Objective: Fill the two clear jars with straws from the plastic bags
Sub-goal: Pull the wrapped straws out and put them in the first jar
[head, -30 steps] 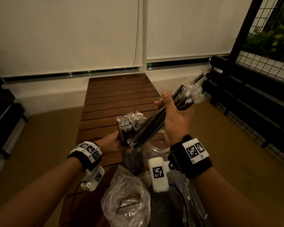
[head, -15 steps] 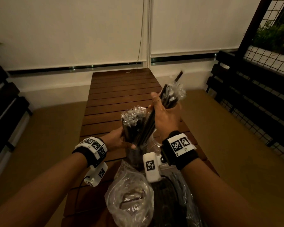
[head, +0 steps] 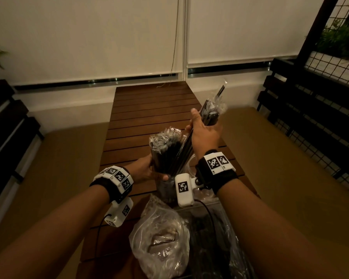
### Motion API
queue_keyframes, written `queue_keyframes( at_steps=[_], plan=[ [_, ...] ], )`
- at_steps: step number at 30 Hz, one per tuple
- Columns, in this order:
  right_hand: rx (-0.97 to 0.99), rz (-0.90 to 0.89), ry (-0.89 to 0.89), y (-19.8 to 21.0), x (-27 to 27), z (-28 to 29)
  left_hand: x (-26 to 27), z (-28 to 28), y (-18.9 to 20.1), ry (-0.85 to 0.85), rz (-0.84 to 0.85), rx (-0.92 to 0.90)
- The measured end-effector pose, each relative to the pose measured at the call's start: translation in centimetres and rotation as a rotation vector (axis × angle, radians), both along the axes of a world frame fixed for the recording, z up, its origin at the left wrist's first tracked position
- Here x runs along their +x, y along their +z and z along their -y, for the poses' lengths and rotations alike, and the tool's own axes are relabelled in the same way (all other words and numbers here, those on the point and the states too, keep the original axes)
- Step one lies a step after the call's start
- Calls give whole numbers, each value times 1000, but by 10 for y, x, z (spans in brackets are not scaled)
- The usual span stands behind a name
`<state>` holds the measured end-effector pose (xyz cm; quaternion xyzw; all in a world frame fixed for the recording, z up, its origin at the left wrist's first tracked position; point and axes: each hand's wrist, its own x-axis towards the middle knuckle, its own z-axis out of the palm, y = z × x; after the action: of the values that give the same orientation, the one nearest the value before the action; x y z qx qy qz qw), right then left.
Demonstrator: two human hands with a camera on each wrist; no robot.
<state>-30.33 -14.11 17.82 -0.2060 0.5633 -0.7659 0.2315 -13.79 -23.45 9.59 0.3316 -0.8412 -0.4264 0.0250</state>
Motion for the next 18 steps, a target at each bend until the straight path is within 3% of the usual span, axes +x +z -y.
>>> queue_keyframes(
  at_steps=[4,6,11,18],
  plan=[
    [28,-112,23,-4,13,-4,-1,1,0,-5,-10,-3],
    [70,-225,116,-11,24,-8,1,-1,0,1,7,-5],
    [331,-658,133,-27,39,-11,0,-2,1,-5,19,-20],
    [378,-602,325,-34,31,-25,-1,-4,2,-18,-11,-4]
  ],
)
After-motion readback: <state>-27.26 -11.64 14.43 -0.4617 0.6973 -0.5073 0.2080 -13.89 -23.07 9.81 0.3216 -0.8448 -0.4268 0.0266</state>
